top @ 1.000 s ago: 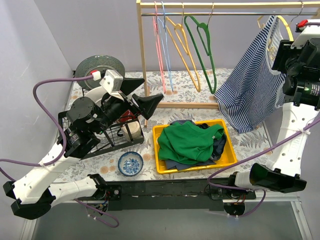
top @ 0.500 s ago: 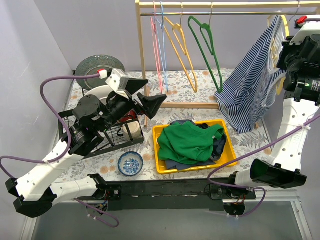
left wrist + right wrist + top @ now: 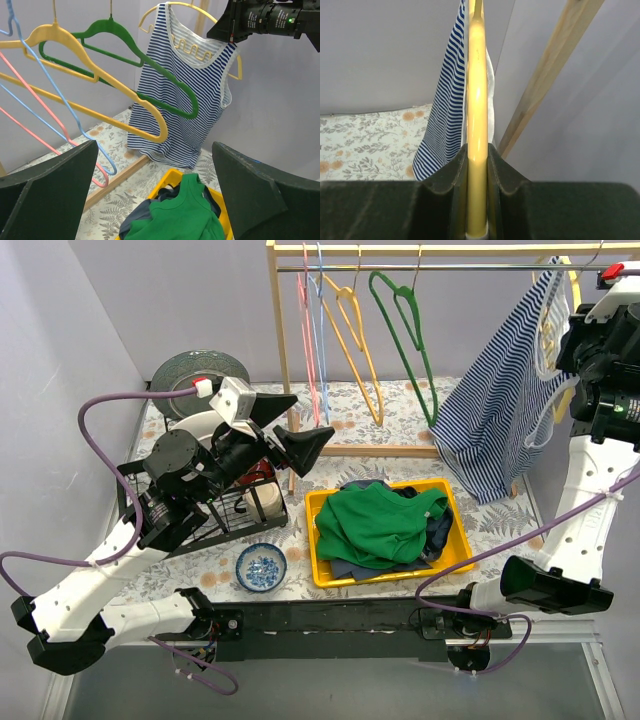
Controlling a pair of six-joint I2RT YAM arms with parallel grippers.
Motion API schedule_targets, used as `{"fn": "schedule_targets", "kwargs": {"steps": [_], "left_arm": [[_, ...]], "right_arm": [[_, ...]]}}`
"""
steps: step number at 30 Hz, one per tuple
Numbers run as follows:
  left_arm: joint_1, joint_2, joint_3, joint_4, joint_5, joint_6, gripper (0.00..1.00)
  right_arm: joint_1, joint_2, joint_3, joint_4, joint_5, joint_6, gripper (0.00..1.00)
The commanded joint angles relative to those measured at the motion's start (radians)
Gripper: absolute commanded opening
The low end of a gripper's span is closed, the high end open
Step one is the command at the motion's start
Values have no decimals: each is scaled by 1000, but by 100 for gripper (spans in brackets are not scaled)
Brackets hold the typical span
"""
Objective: Remove the tank top from the hanger
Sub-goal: Pick up the hanger from the clothesline.
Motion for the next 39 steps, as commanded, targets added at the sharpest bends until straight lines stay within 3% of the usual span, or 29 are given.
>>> {"fn": "schedule_targets", "kwargs": {"steps": [1, 12, 31, 39], "left_arm": [[0, -5, 27, 26, 12, 21, 98], [0, -1, 48, 19, 17, 26, 98], [0, 55, 142, -18, 52, 6, 98], [0, 42, 130, -16, 43, 9, 98]], "right_arm": [[0, -46, 70, 194, -45, 22, 1], [0, -87, 81, 159, -65, 61, 1], [0, -158, -59, 126, -117, 27, 1], [0, -56, 45, 169, -177, 47, 1]]}}
